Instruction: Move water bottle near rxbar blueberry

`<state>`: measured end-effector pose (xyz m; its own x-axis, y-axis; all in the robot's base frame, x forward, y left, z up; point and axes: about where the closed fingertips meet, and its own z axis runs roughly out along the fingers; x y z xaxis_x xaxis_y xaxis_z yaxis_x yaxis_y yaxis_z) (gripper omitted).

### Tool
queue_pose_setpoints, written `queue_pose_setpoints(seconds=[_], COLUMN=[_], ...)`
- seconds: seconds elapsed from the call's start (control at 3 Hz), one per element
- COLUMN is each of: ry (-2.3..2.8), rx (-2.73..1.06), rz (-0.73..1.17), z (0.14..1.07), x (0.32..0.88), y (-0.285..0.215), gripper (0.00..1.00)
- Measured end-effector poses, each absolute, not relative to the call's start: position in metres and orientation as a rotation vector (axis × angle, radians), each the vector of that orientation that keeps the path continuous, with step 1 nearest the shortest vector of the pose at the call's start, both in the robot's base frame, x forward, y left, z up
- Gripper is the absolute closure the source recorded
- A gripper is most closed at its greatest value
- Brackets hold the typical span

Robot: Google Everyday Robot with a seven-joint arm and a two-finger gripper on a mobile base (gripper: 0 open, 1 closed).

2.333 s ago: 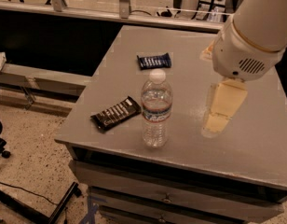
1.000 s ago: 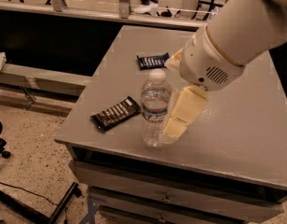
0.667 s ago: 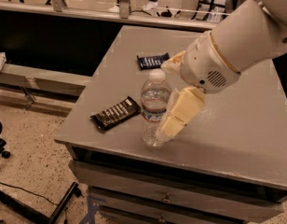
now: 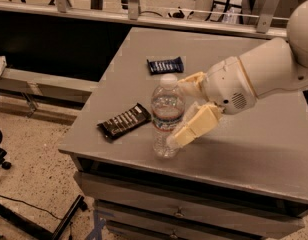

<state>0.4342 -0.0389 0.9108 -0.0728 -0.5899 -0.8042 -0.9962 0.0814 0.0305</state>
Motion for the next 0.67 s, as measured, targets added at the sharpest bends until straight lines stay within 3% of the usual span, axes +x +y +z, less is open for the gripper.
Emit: queue_pose_setpoints(seconds=[0.67], ry=[1.747], rx=[-1.486], rz=[0.943], z=[0.9036], x=[0.4336], y=[-0.0469], gripper=[0.64])
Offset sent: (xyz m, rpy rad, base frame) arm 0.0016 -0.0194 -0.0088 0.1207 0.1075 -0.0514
